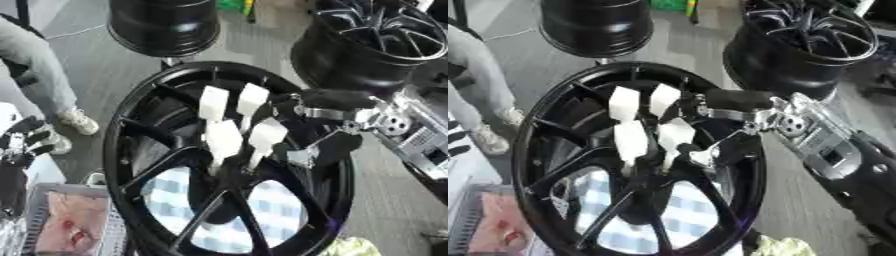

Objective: Pull the pin out of the wheel hub.

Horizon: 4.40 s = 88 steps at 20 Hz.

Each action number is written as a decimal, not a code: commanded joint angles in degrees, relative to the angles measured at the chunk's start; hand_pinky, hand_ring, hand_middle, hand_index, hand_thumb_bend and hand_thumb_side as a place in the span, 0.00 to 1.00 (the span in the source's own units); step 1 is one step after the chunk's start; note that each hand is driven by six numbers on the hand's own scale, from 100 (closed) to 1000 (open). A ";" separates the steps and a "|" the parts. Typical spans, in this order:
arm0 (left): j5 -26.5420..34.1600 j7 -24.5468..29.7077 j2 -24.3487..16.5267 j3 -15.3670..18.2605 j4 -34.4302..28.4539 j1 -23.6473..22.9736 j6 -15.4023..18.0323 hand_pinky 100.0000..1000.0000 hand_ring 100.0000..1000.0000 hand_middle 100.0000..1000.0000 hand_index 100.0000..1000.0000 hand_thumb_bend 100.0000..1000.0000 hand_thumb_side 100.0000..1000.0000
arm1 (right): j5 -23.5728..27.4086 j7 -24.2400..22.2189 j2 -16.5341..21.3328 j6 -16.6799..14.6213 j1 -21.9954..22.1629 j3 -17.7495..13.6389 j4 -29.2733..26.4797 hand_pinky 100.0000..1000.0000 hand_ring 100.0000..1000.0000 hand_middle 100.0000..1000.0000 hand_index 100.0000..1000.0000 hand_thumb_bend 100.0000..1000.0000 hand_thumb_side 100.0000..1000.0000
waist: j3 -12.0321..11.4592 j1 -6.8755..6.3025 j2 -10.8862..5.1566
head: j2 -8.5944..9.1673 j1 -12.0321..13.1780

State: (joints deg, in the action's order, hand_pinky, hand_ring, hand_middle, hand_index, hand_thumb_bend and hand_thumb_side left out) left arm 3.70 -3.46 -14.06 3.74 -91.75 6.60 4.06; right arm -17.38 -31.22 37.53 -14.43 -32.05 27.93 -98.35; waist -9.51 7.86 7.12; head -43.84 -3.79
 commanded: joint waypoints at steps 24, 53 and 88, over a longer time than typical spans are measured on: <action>0.04 0.33 -0.91 -0.04 -0.93 0.84 -0.01 0.71 0.79 0.77 0.85 0.00 0.83 | -3.20 -1.39 -0.26 -1.11 0.42 0.58 1.02 0.60 0.68 0.79 0.86 0.00 0.37 | -0.21 -0.57 -0.50 | -0.28 -0.31; 0.05 0.53 -0.69 -0.19 -0.36 0.83 -0.09 0.71 0.79 0.77 0.85 0.00 0.83 | -1.42 4.36 -1.32 -1.42 -1.41 -0.54 0.70 0.13 0.32 0.55 0.62 0.00 0.11 | -0.55 -0.34 -0.87 | -0.28 -0.61; 1.30 0.23 -1.25 0.42 1.17 -0.67 0.00 0.72 0.79 0.77 0.85 0.00 0.84 | 13.96 15.85 12.71 4.88 3.91 -16.59 -5.20 0.08 0.28 0.51 0.58 0.00 0.07 | 0.97 -0.31 -4.19 | -0.28 0.93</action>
State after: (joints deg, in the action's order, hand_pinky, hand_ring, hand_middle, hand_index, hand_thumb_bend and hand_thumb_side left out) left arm 4.58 -3.10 -14.07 3.76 -89.95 5.55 3.95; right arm -4.17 -16.34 47.44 -9.75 -27.60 13.20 -102.30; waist -8.60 8.12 3.54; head -43.84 -3.01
